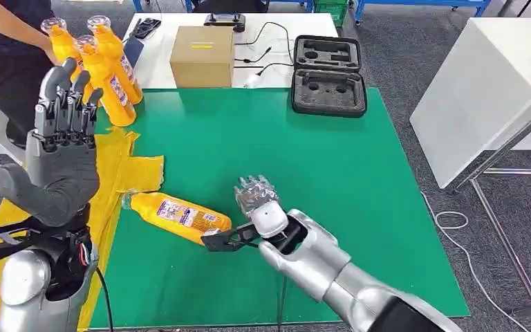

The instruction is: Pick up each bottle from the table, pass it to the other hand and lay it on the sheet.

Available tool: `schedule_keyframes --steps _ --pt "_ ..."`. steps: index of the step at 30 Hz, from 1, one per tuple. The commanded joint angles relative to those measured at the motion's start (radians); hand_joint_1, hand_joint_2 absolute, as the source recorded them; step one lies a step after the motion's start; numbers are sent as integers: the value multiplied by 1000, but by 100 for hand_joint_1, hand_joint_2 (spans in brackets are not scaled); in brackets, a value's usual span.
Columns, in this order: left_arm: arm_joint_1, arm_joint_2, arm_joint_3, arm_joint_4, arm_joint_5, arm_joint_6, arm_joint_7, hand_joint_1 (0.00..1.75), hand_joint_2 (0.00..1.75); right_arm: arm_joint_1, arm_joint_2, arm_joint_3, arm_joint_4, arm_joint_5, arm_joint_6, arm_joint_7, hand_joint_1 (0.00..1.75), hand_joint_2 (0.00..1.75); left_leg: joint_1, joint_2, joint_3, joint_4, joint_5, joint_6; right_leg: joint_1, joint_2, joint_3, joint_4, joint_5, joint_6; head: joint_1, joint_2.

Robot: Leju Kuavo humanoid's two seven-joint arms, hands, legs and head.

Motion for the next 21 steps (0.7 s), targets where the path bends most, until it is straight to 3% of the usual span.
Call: schedule_keyframes --steps 1,5,7,21 --pt "71 72 46 -53 5 26 -31 0 0 202 -218 -293 -757 10 36 59 0 0 0 -4 -3 1 0 -1 0 -3 -3 1 -1 0 0 0" --pt "91 68 53 -68 1 27 -34 0 0 240 -179 -355 -848 6 -42 78 0 0 0 -4 -4 1 -1 -3 -1 -2 -3 1 -2 -1 0 0" --pt "117 63 51 -82 -8 18 -44 0 0 267 -77 -432 -933 -89 -149 90 0 0 -1 -3 -5 0 -1 -2 -1 -1 -5 1 -1 -1 0 0" --pt "85 57 32 -60 -10 11 -51 0 0 246 -56 -414 -867 -115 -236 66 0 0 1 -2 -2 -1 -1 -3 0 1 -2 0 -1 0 0 0"
